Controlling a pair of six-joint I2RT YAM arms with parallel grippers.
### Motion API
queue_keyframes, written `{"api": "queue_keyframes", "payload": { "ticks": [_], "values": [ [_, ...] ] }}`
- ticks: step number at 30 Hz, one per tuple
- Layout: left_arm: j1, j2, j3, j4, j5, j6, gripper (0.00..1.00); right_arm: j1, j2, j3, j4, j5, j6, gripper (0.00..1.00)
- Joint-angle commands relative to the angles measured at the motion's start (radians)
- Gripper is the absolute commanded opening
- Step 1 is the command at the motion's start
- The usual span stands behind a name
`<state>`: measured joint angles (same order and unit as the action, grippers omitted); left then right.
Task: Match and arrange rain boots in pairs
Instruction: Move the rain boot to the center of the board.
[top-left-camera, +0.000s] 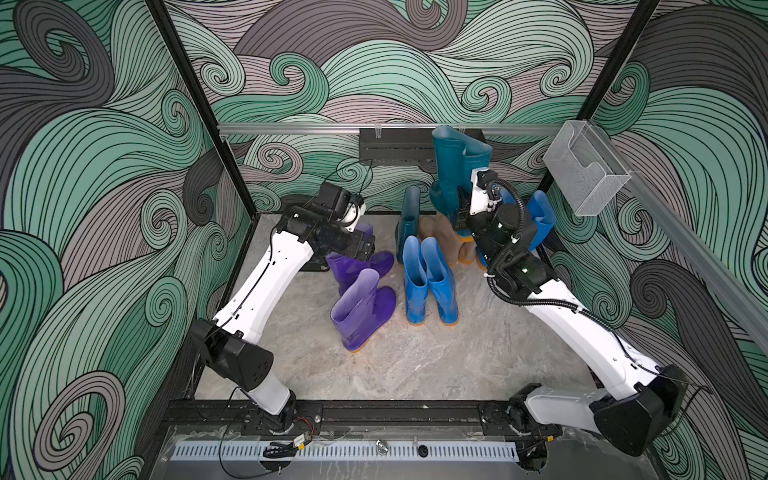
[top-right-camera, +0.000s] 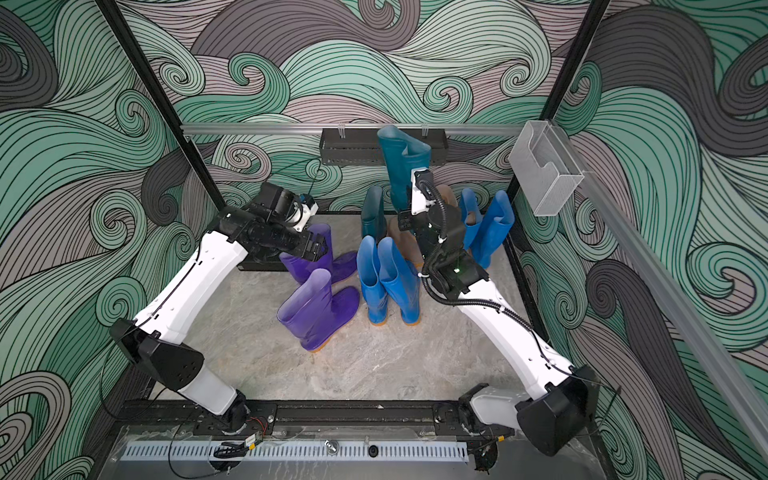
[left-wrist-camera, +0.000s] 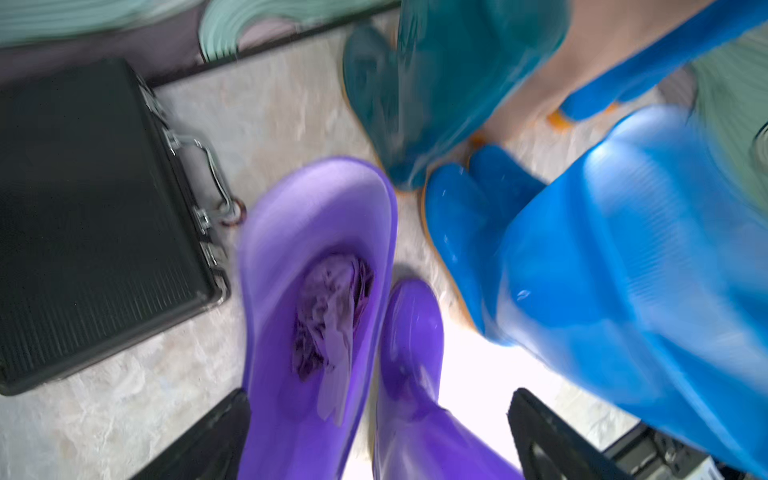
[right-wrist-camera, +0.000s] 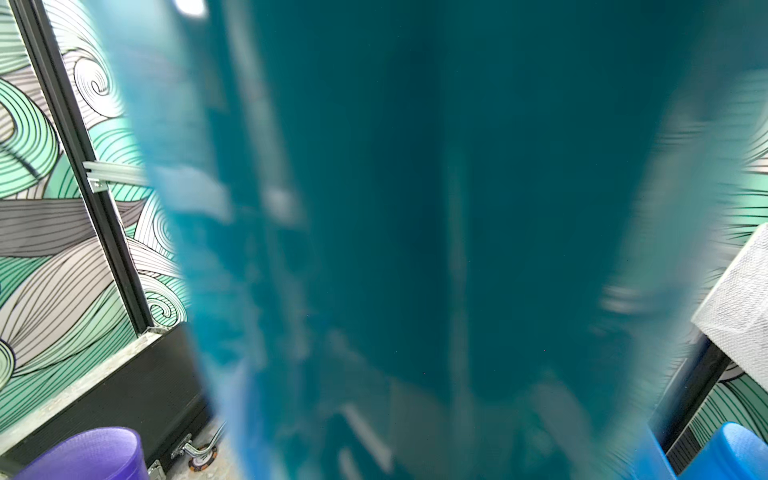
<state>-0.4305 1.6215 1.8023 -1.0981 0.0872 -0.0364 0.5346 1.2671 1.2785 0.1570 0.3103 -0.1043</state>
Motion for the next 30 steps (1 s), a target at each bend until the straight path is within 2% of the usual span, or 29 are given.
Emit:
{"api": "queue_keyframes", "payload": {
  "ticks": [1,4,6,8,10,11,12,13,18,21,24,25,26,27,30],
  "values": [
    [0.004,0.017,0.007,-0.074,-0.099,0.023,0.99,-0.001,-0.060,0.017,0.107,-0.010,-0.003,0.00],
    [0.004,0.011,-0.015,-0.067,-0.152,0.020,0.96,0.001,-0.075,0.006,0.099,-0.018,0.003,0.00],
    [0.004,0.000,-0.036,-0.060,-0.158,0.010,0.86,0.001,-0.081,-0.003,0.101,-0.020,0.005,0.00],
    [0.004,-0.013,-0.057,-0.060,-0.131,0.008,0.63,0.001,-0.084,-0.007,0.101,-0.017,0.005,0.00],
    [0.004,-0.030,-0.081,-0.067,-0.116,0.005,0.29,0.000,-0.080,-0.010,0.102,-0.015,0.005,0.00],
    [0.004,-0.034,-0.088,-0.077,-0.122,-0.002,0.17,0.001,-0.078,-0.010,0.104,-0.013,0.005,0.00],
    [0.004,-0.041,-0.090,-0.099,-0.135,-0.009,0.05,0.001,-0.075,-0.011,0.104,-0.012,0.005,0.00],
    [0.004,-0.048,-0.088,-0.131,-0.156,-0.021,0.00,0.001,-0.071,-0.012,0.107,-0.011,0.007,0.00],
    [0.004,-0.099,-0.056,-0.284,-0.232,-0.078,0.00,0.000,-0.047,-0.007,0.111,-0.009,0.012,0.00],
    [0.004,-0.157,-0.058,-0.319,-0.215,-0.094,0.00,0.000,-0.031,-0.010,0.124,-0.012,0.021,0.00],
    [0.002,-0.237,-0.112,-0.278,-0.174,-0.122,0.00,-0.001,-0.015,-0.012,0.135,-0.017,0.030,0.00],
    [0.002,-0.255,-0.139,-0.260,-0.155,-0.133,0.17,-0.001,-0.009,-0.013,0.139,-0.019,0.032,0.00],
    [0.002,-0.261,-0.160,-0.251,-0.142,-0.141,0.39,-0.001,-0.005,-0.013,0.140,-0.019,0.033,0.00],
    [0.000,-0.268,-0.171,-0.247,-0.133,-0.144,0.54,-0.002,0.001,-0.011,0.142,-0.019,0.034,0.00],
    [-0.007,-0.289,-0.134,-0.203,-0.156,-0.140,0.73,-0.004,0.014,-0.007,0.144,-0.023,0.035,0.00]
  ]
}}
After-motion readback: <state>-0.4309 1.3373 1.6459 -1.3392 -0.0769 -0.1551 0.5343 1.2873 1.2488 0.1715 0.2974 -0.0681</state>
